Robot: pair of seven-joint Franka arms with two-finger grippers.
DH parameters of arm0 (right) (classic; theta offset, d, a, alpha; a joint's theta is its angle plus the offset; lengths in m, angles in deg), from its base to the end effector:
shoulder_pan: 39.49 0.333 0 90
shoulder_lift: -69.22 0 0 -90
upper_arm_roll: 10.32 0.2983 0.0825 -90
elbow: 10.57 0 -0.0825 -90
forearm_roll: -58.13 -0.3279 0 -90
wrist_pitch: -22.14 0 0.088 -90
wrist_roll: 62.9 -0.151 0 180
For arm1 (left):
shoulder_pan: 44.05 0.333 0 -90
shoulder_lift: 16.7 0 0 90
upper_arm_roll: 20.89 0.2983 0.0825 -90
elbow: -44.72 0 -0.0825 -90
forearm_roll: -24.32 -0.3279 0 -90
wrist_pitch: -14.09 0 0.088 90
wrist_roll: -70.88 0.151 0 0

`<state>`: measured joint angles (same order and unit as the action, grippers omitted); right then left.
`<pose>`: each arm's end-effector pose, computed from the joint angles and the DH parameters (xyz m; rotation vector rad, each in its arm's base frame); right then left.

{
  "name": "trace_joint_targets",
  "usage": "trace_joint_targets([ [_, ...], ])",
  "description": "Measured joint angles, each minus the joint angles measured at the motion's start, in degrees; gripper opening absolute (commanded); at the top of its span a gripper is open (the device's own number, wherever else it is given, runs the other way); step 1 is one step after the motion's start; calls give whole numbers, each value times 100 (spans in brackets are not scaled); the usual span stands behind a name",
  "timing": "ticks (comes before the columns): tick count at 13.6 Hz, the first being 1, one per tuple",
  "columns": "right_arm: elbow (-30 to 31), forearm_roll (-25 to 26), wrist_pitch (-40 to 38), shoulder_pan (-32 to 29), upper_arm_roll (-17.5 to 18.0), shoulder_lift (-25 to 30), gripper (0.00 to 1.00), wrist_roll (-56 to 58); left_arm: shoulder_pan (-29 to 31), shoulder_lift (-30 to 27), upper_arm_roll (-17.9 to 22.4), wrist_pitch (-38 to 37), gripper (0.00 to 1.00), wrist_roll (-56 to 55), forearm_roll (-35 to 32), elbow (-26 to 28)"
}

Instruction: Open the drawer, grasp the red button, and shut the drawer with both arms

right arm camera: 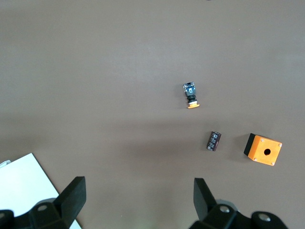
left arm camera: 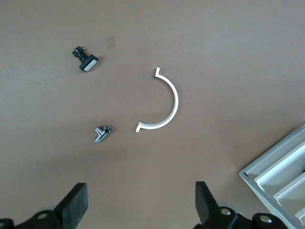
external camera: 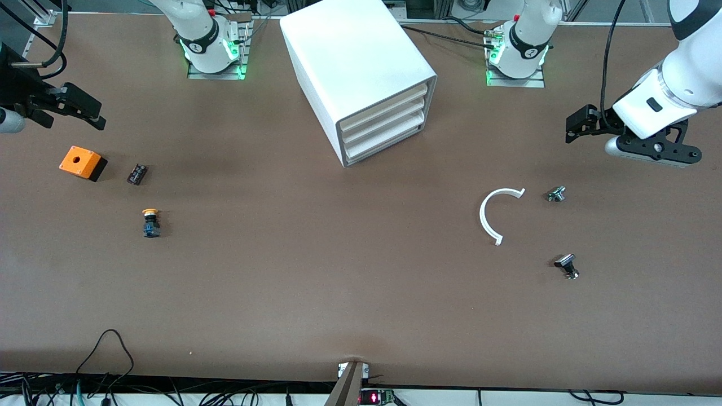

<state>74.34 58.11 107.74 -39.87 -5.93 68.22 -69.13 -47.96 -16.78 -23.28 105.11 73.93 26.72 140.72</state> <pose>0.4948 0.0344 0.5840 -3.1398 0.0608 0.0086 0.4879 -0.0602 0.5218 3.0894 -0.2487 -0.1344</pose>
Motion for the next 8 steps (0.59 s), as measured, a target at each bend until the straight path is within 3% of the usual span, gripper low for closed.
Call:
trace_joint_targets([
  [5, 29, 0, -25, -1, -4, -12, 100, 0, -54, 4, -180, -242, 99, 15, 100, -236],
  [8, 93, -2, -25, 7, 4, -32, 100, 0, -96, 183, -320, -289, 99, -11, 645, -508],
])
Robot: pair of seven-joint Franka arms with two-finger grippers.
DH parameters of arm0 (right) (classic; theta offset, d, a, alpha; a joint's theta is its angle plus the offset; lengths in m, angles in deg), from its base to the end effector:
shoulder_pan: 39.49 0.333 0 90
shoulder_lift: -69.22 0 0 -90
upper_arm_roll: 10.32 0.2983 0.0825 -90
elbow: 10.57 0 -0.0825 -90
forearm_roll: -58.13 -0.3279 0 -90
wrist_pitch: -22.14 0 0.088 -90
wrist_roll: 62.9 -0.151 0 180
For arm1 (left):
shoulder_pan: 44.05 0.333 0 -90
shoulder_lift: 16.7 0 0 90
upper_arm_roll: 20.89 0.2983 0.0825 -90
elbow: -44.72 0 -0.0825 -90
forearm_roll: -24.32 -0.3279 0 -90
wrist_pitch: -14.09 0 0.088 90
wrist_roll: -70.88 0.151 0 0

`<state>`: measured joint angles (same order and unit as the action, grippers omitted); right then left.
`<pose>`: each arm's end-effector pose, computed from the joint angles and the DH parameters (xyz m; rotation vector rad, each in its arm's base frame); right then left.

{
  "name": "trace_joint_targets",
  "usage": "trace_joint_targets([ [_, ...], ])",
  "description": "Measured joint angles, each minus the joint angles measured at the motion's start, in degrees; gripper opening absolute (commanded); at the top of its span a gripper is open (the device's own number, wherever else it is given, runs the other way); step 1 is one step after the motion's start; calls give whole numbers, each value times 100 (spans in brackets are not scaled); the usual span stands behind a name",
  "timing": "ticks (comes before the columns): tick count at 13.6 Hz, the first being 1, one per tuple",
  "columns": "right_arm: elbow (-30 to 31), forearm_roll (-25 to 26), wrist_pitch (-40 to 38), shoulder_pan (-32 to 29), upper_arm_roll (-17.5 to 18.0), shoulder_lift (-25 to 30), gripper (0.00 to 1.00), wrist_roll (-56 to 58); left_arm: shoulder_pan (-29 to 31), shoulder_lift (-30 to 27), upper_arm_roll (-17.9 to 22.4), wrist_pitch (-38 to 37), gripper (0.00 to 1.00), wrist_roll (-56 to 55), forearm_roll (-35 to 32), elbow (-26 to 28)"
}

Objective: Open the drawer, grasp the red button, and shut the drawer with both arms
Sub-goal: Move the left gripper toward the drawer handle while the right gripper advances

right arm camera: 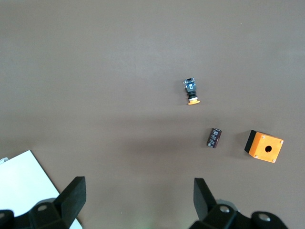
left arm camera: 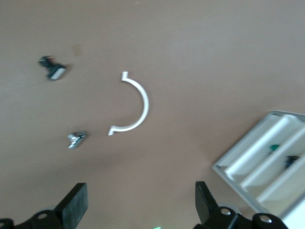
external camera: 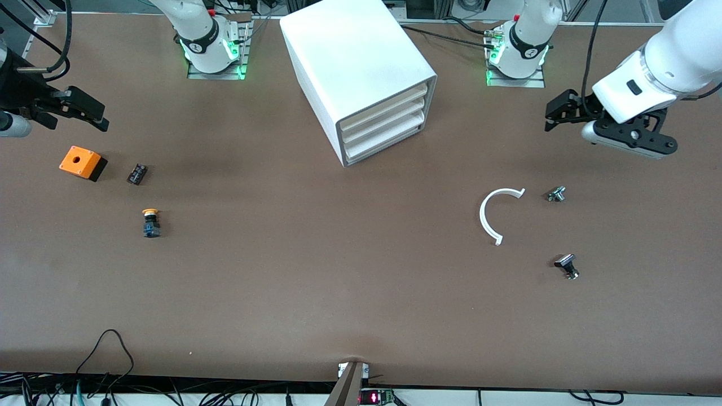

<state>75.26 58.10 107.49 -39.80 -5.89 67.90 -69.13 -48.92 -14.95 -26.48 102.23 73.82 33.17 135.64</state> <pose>0.4947 0.0353 0.5744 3.1401 -0.0578 -0.0494 0.4863 -0.1132 0.5403 2.9665 -0.3470 -0.1331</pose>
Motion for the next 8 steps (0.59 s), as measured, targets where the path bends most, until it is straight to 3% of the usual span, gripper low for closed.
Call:
trace_joint_targets([
  [5, 52, 0, 55, 94, 4, -143, 100, 0, 5, 411, -2, -492, 99, 42, 575, -174],
  [8, 54, 0, 61, 137, 5, -179, 100, 0, -203, 662, -235, -1018, 99, 93, 841, -174],
])
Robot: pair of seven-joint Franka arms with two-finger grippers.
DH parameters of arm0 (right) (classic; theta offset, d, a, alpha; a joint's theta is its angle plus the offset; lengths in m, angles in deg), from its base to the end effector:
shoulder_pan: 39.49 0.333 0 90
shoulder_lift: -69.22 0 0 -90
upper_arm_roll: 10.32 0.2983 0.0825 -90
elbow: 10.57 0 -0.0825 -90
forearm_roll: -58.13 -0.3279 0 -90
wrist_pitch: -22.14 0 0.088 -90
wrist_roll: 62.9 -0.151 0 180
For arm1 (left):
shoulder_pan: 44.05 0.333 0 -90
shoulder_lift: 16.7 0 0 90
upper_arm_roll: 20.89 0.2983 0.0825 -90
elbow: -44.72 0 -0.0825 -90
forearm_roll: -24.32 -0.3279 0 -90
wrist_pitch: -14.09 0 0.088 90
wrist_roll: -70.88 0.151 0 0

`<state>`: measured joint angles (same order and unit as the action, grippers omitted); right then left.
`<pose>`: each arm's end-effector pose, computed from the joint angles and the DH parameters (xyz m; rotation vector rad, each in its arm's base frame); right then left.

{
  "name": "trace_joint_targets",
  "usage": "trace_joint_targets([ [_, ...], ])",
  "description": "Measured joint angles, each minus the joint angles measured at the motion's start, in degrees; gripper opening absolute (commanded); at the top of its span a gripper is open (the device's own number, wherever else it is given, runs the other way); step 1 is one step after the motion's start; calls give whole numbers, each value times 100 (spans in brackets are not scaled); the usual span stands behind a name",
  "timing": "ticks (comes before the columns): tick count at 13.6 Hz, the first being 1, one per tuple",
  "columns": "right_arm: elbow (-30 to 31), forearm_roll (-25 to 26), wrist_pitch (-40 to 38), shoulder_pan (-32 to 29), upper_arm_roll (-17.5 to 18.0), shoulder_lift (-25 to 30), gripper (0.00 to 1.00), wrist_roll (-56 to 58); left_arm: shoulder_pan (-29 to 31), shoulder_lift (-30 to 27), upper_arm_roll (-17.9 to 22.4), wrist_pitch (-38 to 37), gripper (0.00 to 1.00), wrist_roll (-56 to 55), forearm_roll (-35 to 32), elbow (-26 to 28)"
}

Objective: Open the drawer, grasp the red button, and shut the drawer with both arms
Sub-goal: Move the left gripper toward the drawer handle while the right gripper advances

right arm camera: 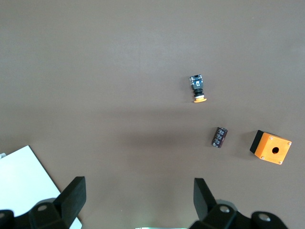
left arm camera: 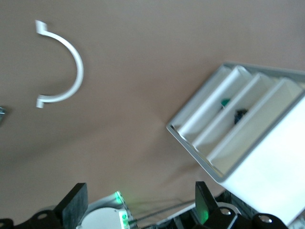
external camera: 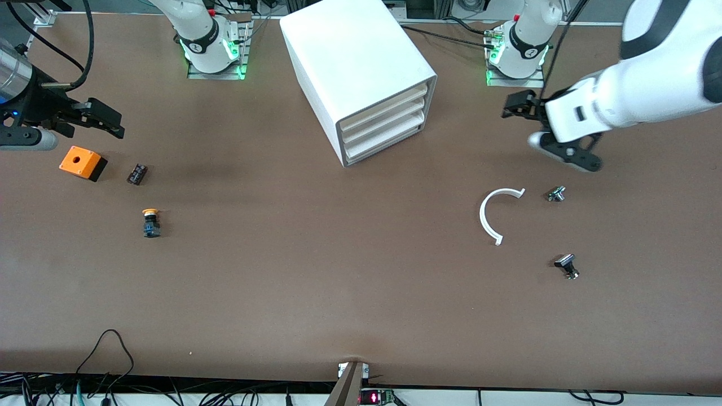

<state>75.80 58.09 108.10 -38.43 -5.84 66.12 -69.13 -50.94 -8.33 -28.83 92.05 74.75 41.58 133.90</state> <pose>0.5019 0.0478 0.5559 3.1387 -0.0188 -0.0962 0.4660 -0.1703 0.4921 2.7651 -0.4756 -0.5244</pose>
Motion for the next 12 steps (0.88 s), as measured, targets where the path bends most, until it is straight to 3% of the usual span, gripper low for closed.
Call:
trace_joint_targets([
  [4, 10, 0, 31, 106, 1, -195, 100, -14, -212, 428, -166, 79, 99, 116, 452, -10],
  [10, 11, -18, 157, 304, 4, -430, 100, -24, -208, 1020, -277, 361, 99, 1310, 735, -31],
  [12, 13, -23, 252, 401, 6, -488, 100, -37, -212, 1376, -315, 419, 98, 1641, 1243, -24],
])
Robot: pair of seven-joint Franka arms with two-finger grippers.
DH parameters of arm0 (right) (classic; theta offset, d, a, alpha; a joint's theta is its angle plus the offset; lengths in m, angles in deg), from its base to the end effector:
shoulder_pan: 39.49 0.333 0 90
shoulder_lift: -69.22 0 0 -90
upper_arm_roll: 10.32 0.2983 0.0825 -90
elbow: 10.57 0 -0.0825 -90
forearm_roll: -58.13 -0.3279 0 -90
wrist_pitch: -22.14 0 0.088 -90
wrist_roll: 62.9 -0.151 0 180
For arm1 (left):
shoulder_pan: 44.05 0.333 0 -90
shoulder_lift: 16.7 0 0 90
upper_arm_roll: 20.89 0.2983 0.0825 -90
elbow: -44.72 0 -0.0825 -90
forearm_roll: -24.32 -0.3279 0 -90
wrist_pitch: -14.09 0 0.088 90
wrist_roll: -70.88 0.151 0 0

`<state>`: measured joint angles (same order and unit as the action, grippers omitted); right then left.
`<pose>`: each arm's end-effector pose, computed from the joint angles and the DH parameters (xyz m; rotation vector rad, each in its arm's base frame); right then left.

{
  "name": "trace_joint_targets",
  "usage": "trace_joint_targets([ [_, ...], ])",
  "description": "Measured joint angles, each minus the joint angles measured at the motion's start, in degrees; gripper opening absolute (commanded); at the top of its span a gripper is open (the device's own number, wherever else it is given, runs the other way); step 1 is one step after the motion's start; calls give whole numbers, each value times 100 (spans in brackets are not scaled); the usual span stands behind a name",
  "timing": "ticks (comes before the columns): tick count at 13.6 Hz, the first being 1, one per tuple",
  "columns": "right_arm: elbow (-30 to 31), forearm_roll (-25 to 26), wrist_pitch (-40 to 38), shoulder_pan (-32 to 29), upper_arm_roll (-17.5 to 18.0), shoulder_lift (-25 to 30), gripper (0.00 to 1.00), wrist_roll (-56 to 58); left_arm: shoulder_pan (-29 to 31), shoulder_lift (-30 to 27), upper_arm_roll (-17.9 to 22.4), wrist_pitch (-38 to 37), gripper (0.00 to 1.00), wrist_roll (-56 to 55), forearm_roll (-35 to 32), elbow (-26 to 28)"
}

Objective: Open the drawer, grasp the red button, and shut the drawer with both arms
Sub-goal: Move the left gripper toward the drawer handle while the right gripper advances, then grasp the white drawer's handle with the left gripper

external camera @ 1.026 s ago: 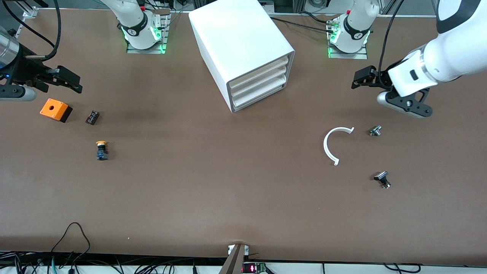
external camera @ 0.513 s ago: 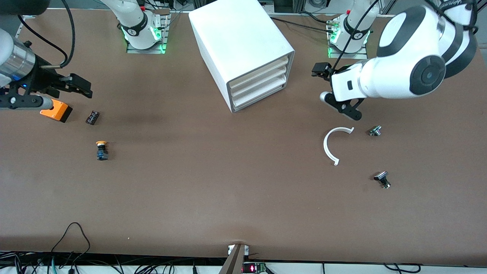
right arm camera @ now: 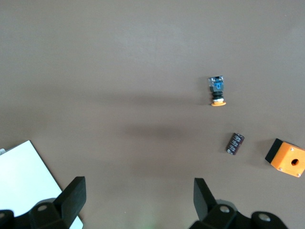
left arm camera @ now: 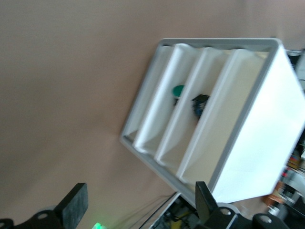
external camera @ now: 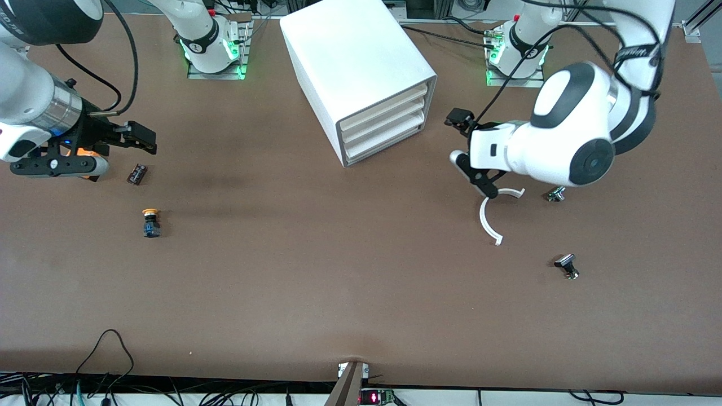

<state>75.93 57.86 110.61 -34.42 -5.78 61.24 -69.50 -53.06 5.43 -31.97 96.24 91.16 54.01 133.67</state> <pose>0.5210 0.0865 0.5144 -3.1353 -0.0819 0.1658 0.4805 -0.2487 0.3915 2.3445 -0.7866 -0.6316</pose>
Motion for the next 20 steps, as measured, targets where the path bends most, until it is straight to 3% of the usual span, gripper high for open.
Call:
trace_joint_targets([
  [4, 4, -2, 170, 239, 3, -159, 100, -309, 146, 930, 3, 14, 96, 521, 1048, 48],
  [7, 4, -2, 261, 385, 5, -251, 100, -484, 222, 1353, 4, 13, 93, 866, 1331, 93],
  [14, 4, -2, 383, 805, 8, -364, 100, -1162, 427, 1693, 5, 13, 91, 1900, 2279, 269],
  [18, 5, -2, 397, 996, 9, -376, 100, -1455, 430, 1755, -3, 10, 78, 2502, 2511, 558],
  [20, 5, -2, 406, 1080, 9, -399, 100, -1598, 430, 1762, -4, 17, 78, 2835, 2689, 849],
])
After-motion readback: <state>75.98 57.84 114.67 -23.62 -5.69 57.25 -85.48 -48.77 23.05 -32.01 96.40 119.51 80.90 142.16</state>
